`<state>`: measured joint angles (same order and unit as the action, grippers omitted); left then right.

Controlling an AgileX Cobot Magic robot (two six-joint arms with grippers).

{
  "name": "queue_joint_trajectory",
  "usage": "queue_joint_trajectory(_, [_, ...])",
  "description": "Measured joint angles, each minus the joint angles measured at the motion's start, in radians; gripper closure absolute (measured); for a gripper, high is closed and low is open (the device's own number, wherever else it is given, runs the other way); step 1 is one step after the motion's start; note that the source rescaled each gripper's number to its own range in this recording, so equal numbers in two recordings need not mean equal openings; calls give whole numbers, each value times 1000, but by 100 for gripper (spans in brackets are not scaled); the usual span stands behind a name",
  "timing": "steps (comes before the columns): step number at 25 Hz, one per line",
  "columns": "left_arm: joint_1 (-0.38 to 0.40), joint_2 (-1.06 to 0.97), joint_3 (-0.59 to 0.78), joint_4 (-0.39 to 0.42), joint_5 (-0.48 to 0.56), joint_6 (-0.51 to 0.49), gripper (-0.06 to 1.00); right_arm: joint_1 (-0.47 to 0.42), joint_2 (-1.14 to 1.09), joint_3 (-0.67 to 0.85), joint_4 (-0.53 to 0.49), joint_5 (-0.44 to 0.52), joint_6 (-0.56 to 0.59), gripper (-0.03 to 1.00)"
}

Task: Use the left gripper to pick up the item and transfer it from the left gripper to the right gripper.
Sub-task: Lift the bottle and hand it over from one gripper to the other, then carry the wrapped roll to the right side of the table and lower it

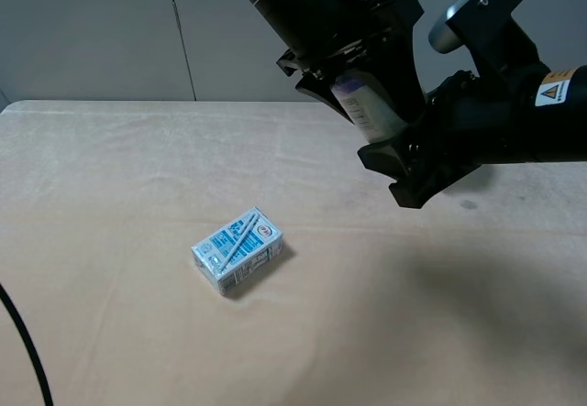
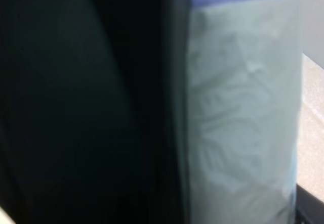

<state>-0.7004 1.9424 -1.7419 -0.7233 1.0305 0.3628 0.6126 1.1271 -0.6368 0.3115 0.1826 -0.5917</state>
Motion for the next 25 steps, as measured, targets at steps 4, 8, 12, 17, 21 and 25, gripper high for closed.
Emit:
queue_joint_trajectory(4, [0,0,0,2,-2,0,93,0,0,0,0,1,0,94])
queue_joint_trajectory(8, [0,-1,0,8,-44,3,30,0,0,0,0,32,0,94])
queue_joint_trajectory(12, [3,-1,0,24,-49,3,1,0,0,0,0,34,0,94])
queue_joint_trajectory(17, [7,-1,-2,31,-25,3,-4,0,0,0,0,42,0,95])
queue_joint_trajectory(21, [17,-3,-23,45,24,3,-5,0,1,0,0,44,0,95])
queue_joint_trajectory(25, [45,-43,-24,61,31,3,-5,0,1,0,0,44,0,95])
